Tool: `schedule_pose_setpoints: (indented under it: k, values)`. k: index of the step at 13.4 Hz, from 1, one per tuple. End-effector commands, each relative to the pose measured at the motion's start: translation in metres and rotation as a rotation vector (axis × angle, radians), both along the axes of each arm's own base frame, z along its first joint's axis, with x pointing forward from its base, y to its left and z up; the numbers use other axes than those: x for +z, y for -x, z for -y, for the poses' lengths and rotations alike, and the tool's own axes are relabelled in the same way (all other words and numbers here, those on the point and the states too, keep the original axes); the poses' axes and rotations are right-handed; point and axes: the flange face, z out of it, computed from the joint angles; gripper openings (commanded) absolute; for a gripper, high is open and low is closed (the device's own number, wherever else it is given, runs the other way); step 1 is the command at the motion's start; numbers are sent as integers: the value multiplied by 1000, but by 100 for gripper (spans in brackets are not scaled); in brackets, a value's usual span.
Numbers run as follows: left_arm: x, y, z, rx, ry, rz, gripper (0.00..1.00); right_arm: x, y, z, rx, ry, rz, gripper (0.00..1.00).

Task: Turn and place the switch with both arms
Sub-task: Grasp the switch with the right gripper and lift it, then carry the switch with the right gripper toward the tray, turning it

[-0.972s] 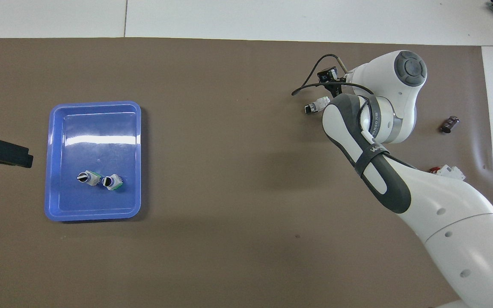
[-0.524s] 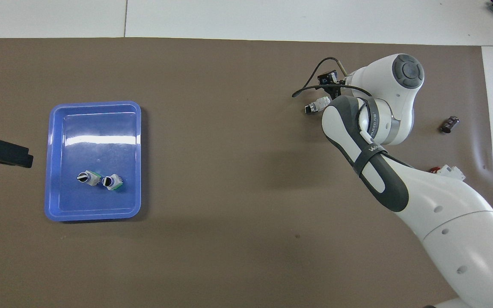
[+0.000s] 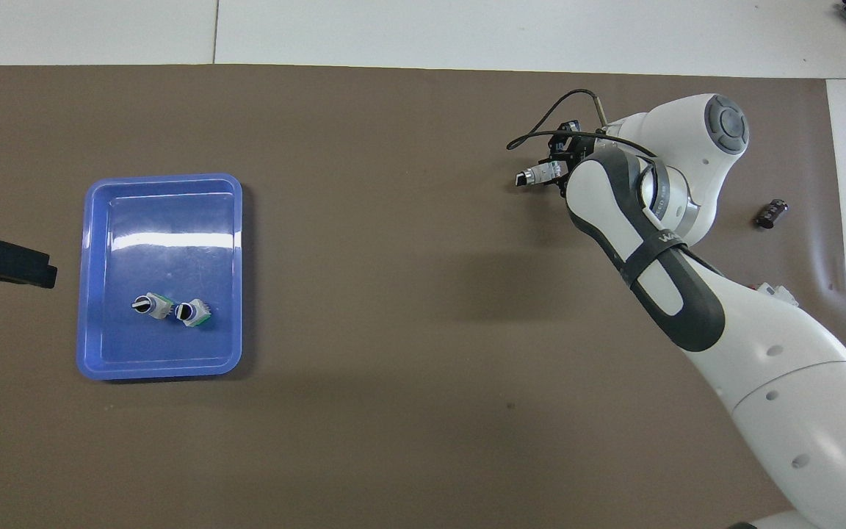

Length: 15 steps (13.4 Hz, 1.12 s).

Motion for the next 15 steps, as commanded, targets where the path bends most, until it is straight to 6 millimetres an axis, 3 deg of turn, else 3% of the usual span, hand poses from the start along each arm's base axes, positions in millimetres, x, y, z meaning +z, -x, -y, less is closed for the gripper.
schedule_pose_setpoints:
  k: [1, 3, 6, 8, 10, 13, 14, 15]
  values:
    - [1, 7, -4, -1, -13, 13, 100, 42, 8, -14, -52, -171, -48, 0]
    - [1, 8, -3, -3, -13, 11, 100, 86, 18, -29, -115, -298, -111, 0]
    - [0, 9, -5, -1, -14, 1, 100, 132, 47, -112, -191, -435, -229, 0]
    - [-2, 22, 0, -17, -19, -71, 100, 143, 67, -165, -177, -495, -288, 0]
    - [3, 30, 11, -28, -24, -92, 100, 152, 83, -199, -160, -582, -333, 0]
    - [5, 34, 24, -6, 44, -87, 100, 170, 97, -224, -191, -697, -360, 0]
    - [6, 32, 27, 78, 119, -91, 94, 172, 100, -232, -209, -732, -364, 0]
    - [3, 30, 30, 150, 153, -91, 79, 174, 101, -236, -239, -766, -354, 0]
